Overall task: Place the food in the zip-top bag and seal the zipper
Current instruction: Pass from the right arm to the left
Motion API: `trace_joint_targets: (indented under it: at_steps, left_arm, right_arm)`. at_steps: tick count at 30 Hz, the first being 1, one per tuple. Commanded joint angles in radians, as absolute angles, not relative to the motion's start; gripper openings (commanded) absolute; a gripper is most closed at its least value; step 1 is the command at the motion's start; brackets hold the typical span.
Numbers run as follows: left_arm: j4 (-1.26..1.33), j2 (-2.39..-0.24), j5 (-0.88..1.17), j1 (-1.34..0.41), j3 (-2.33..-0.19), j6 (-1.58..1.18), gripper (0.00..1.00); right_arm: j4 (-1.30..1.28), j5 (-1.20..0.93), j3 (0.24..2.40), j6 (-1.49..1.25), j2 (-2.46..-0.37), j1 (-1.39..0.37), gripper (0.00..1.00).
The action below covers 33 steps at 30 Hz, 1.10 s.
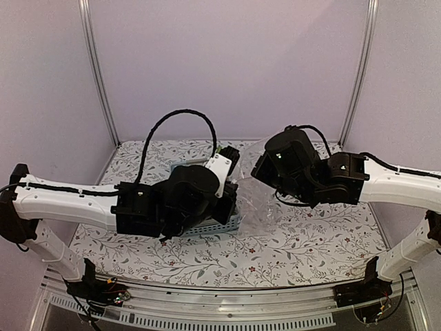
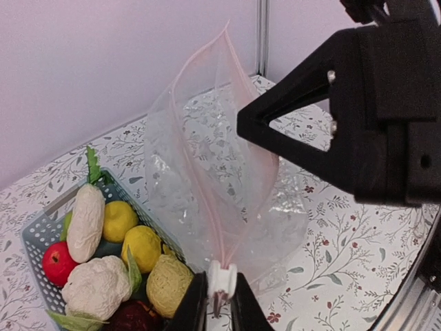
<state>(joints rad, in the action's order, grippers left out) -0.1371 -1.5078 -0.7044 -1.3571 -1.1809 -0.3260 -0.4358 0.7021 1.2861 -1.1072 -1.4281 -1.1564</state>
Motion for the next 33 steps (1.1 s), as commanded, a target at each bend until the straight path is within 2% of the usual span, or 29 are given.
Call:
trace_joint_targets:
  at_steps: [1, 3, 5, 10, 12, 14, 17, 22, 27, 33]
  left_arm:
    - [-0.145, -1.503, -0.694, -1.371, -1.196, -0.277, 0.06]
    - [-0.163, -1.497, -0.671, -1.365, -1.196, -0.273, 0.03]
    - [-0.190, -1.493, -0.635, -1.352, -1.200, -0.273, 0.03]
    - [-0.227, -1.442, -0.465, -1.298, -1.183, -0.277, 0.01]
    - [-0.244, -1.414, -0.365, -1.269, -1.179, -0.274, 0.00]
    - [-0.260, -1.392, -0.243, -1.240, -1.185, -0.263, 0.00]
    - [-0.301, -1.375, -0.036, -1.198, -1.215, -0.250, 0.00]
    - [-0.421, -1.387, 0.177, -1.163, -1.300, -0.224, 0.00]
    - [-0.521, -1.433, 0.328, -1.157, -1.364, -0.204, 0.00]
    - [-0.533, -1.471, 0.412, -1.157, -1.380, -0.225, 0.00]
  right_arm:
    - [-0.442, 0.655, 1.228, -1.112, -1.391, -1.142, 0.00]
    - [-0.399, 0.623, 1.181, -1.111, -1.356, -1.133, 0.05]
    - [-0.321, 0.585, 1.117, -1.034, -1.311, -1.123, 0.23]
    - [-0.315, 0.511, 1.032, -0.782, -1.142, -1.114, 0.65]
    - [-0.345, 0.470, 1.017, -0.656, -1.065, -1.114, 0.77]
    - [-0.389, 0.424, 1.013, -0.573, -0.973, -1.113, 0.84]
    - [-0.453, 0.318, 1.019, -0.465, -0.891, -1.112, 0.89]
    - [-0.545, 0.081, 1.088, -0.277, -0.852, -1.111, 0.90]
    - [-0.682, -0.095, 1.240, -0.146, -0.951, -1.111, 0.87]
    - [-0.729, -0.231, 1.296, -0.061, -1.090, -1.112, 0.85]
